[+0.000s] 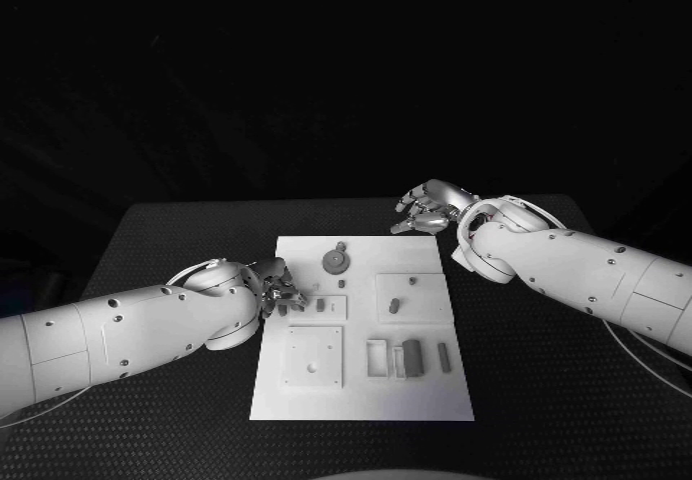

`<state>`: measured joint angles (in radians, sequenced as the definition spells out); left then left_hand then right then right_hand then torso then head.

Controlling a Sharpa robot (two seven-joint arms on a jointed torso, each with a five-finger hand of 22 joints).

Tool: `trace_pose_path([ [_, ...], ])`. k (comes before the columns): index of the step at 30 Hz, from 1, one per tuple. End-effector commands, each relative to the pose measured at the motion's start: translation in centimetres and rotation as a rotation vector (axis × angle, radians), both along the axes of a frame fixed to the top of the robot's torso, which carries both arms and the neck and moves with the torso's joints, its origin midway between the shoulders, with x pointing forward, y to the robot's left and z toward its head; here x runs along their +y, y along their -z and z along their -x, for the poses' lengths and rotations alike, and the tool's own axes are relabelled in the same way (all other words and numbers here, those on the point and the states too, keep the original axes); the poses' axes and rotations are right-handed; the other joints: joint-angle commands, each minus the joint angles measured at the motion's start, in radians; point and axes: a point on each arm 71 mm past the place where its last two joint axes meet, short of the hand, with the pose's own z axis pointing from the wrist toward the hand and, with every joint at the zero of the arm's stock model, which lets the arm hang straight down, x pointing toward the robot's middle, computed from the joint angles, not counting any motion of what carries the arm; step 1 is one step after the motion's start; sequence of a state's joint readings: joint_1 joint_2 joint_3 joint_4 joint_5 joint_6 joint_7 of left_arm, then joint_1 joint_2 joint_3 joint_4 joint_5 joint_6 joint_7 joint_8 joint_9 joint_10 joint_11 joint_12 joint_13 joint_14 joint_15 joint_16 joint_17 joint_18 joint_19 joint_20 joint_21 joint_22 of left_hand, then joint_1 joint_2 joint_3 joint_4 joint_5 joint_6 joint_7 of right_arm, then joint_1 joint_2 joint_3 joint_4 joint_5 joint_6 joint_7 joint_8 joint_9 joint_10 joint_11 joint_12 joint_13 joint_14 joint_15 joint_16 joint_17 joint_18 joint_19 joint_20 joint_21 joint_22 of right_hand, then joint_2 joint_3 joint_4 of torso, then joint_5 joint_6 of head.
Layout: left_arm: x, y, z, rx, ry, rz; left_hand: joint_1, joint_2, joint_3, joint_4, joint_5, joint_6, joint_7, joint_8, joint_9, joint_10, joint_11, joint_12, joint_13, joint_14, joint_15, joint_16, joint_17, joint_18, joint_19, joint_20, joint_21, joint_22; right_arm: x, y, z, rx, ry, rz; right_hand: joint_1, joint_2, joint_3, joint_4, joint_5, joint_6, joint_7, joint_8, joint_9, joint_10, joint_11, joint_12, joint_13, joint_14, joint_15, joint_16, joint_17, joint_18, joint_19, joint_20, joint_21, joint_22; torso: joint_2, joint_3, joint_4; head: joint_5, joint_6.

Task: Assemble the parts on the task board

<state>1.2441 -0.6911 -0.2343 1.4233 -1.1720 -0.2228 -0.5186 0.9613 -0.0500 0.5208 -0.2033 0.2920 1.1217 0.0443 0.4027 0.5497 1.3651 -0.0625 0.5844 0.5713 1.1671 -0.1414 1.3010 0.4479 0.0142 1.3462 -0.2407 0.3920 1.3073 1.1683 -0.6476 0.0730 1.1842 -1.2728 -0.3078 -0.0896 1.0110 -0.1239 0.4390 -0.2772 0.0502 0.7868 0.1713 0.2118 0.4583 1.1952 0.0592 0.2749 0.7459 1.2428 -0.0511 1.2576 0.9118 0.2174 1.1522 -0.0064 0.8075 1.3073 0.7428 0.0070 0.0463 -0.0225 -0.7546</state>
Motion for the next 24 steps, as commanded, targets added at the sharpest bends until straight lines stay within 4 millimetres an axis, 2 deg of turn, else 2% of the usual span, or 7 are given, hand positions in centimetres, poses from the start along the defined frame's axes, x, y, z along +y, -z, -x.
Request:
trace_pose_path([
  [1, 0.08, 0.50, 0.22, 0.033, 0.007, -0.029, 0.032, 0.021, 0.051, -0.047, 0.003, 0.009, 0.000, 0.003, -0.001, 0.005, 0.000, 0.003, 0.001, 0.018, -0.023, 0.004, 0.001, 0.007, 0.015, -0.015, 0.004, 0.023, 0.10, 0.05, 0.04, 0.005, -0.011, 0.002, -0.009, 0.003, 0.001, 0.003, 0.002, 0.002, 0.006, 0.000, -0.002, 0.001, 0.004, -0.005, 0.001, -0.007, 0.003, -0.005, 0.001, 0.044, -0.001, -0.008, -0.005, 0.015, 0.000, 0.0002, 0.0001, 0.000, 0.000],
  [11, 0.05, 0.55, 0.19, 0.041, 0.004, -0.025, 0.019, 0.008, 0.047, -0.034, -0.001, 0.006, 0.001, 0.001, -0.001, 0.001, 0.001, 0.004, 0.002, 0.014, -0.022, 0.003, 0.001, 0.005, 0.011, -0.015, 0.005, 0.022, 0.07, 0.04, 0.04, 0.004, -0.011, 0.002, -0.009, 0.002, 0.001, 0.003, 0.002, 0.002, 0.006, 0.000, -0.002, 0.001, 0.004, -0.006, 0.002, -0.007, 0.003, -0.005, 0.001, 0.044, -0.002, -0.008, -0.005, 0.015, 0.000, -0.0002, -0.0002, -0.001, 0.000],
  [14, 0.05, 0.56, 0.18, 0.042, 0.002, -0.022, 0.003, -0.010, 0.041, -0.014, -0.008, 0.007, 0.000, 0.000, -0.001, -0.001, 0.000, 0.005, 0.003, 0.013, -0.023, 0.003, 0.002, 0.005, 0.009, -0.016, 0.007, 0.022, 0.06, 0.04, 0.04, 0.004, -0.011, 0.002, -0.009, 0.002, 0.001, 0.003, 0.002, 0.002, 0.006, 0.000, -0.002, 0.001, 0.004, -0.006, 0.002, -0.007, 0.003, -0.005, 0.001, 0.044, -0.002, -0.008, -0.005, 0.015, 0.000, -0.0001, -0.0003, -0.001, -0.001],
  [19, 0.09, 0.58, 0.18, 0.045, 0.001, -0.021, -0.029, -0.056, 0.025, 0.025, -0.023, 0.006, 0.001, -0.001, -0.001, -0.004, 0.001, 0.006, 0.004, 0.012, -0.023, 0.002, 0.002, 0.005, 0.006, -0.018, 0.009, 0.021, 0.03, 0.04, 0.04, 0.004, -0.010, 0.002, -0.009, 0.002, 0.002, 0.003, 0.002, 0.002, 0.006, 0.000, -0.002, 0.001, 0.004, -0.006, 0.002, -0.007, 0.003, -0.005, 0.001, 0.044, -0.002, -0.008, -0.005, 0.015, 0.000, -0.0002, 0.0000, -0.001, 0.000],
  [21, 0.11, 0.59, 0.18, 0.047, 0.001, -0.021, -0.045, -0.061, 0.000, 0.028, -0.012, 0.004, 0.001, -0.002, 0.000, -0.006, 0.001, 0.007, 0.005, 0.010, -0.023, 0.002, 0.002, 0.005, 0.003, -0.018, 0.009, 0.022, 0.03, 0.04, 0.04, 0.004, -0.010, 0.002, -0.009, 0.002, 0.002, 0.002, 0.002, 0.002, 0.006, 0.000, -0.002, 0.001, 0.004, -0.006, 0.002, -0.007, 0.003, -0.005, 0.001, 0.044, -0.002, -0.008, -0.005, 0.015, 0.000, -0.0001, 0.0000, -0.001, -0.001],
  [24, 0.12, 0.60, 0.17, 0.048, 0.002, -0.022, -0.063, -0.075, -0.020, 0.036, -0.019, 0.004, 0.001, -0.002, 0.001, -0.007, 0.001, 0.008, 0.005, 0.009, -0.023, 0.002, 0.003, 0.005, 0.001, -0.018, 0.009, 0.021, 0.03, 0.04, 0.04, 0.004, -0.010, 0.002, -0.009, 0.002, 0.002, 0.003, 0.002, 0.001, 0.006, 0.000, -0.002, 0.001, 0.004, -0.006, 0.002, -0.007, 0.003, -0.005, 0.001, 0.044, -0.002, -0.008, -0.005, 0.015, 0.000, -0.0001, 0.0001, -0.001, -0.001],
])
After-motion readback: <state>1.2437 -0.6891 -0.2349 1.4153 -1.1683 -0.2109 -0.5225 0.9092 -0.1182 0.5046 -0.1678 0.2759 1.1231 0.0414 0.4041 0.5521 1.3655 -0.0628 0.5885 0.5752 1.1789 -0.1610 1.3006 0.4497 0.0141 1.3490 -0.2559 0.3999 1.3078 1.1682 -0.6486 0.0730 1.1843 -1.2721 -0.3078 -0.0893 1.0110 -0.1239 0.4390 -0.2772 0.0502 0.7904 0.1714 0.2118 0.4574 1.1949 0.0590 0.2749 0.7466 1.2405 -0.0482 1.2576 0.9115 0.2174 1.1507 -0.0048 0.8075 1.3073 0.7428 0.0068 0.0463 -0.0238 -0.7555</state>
